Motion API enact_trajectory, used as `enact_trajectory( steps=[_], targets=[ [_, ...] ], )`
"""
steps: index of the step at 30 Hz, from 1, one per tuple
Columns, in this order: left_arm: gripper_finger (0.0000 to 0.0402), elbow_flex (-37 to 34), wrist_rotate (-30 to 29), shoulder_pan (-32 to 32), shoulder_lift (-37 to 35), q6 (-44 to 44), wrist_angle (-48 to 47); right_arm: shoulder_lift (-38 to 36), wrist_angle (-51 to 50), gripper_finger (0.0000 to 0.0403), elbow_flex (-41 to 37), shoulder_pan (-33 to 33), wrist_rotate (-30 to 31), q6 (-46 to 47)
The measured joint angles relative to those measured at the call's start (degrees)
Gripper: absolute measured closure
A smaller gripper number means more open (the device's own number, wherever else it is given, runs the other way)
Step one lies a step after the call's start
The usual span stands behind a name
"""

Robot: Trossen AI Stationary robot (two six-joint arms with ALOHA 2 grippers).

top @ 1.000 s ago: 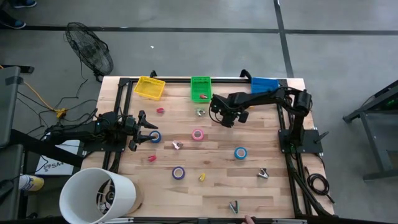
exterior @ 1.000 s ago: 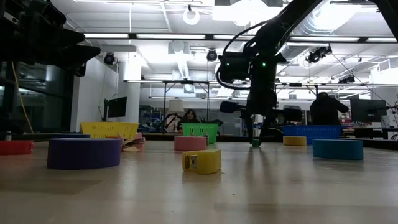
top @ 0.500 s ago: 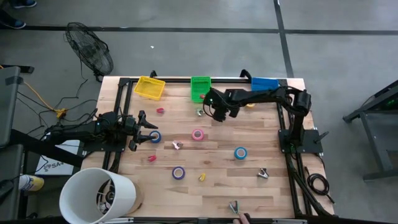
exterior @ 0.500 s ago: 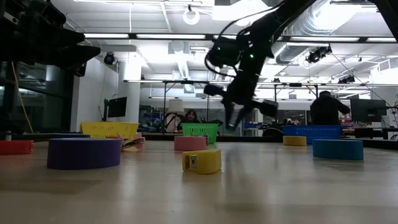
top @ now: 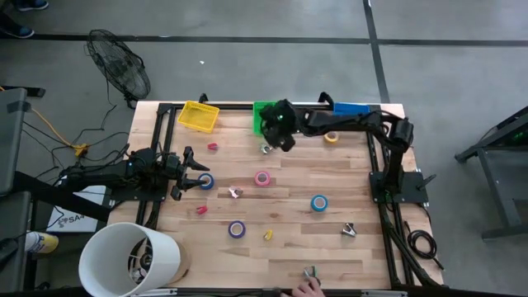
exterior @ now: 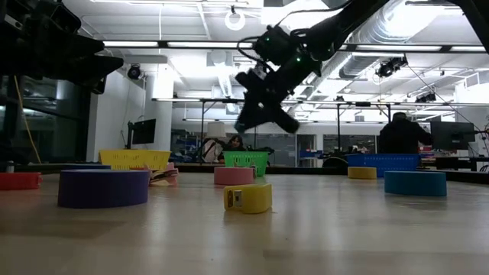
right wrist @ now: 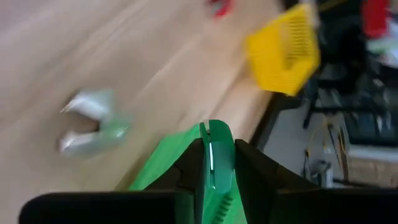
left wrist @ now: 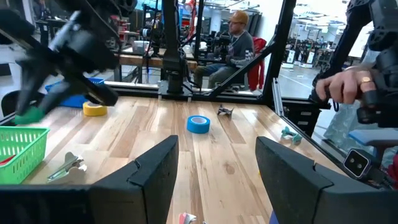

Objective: Pick and place Stapler, Stapler remover, tape
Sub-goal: Put the green stapler into the green basket

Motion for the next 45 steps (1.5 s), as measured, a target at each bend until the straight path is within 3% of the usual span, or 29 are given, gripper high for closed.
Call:
enact_trajectory(
  steps=[3,8,16,21,38,45],
  targets=[
    [0.019,0.01,0.02,0.0,0.0,0.0,0.0,0.0,3.82,0.034,0.0,-1.26,-0.89,12.69],
    [0.019,0.0,0.02,0.01,-0.01,0.0,0.0,0.0,8.87,0.0338,0.0,-3.76,5.4,38.34],
    [0.019,-0.01,0.0,0.0,0.0,0.0,0.0,0.2,9.47,0.0339,0.0,-8.6,-0.73,57.88],
    [0.019,0.01,0.0,0.0,0.0,0.0,0.0,1.63,9.17,0.0338,0.0,-9.45,-4.09,61.85],
    [0.019,0.01,-0.11,0.01,-0.01,0.0,-0.02,4.76,4.58,0.034,0.0,-9.18,-2.35,62.66],
    [0.019,-0.01,-0.33,0.02,0.01,0.0,-0.02,4.76,3.98,0.0316,0.0,-9.16,-2.13,62.53]
  ],
)
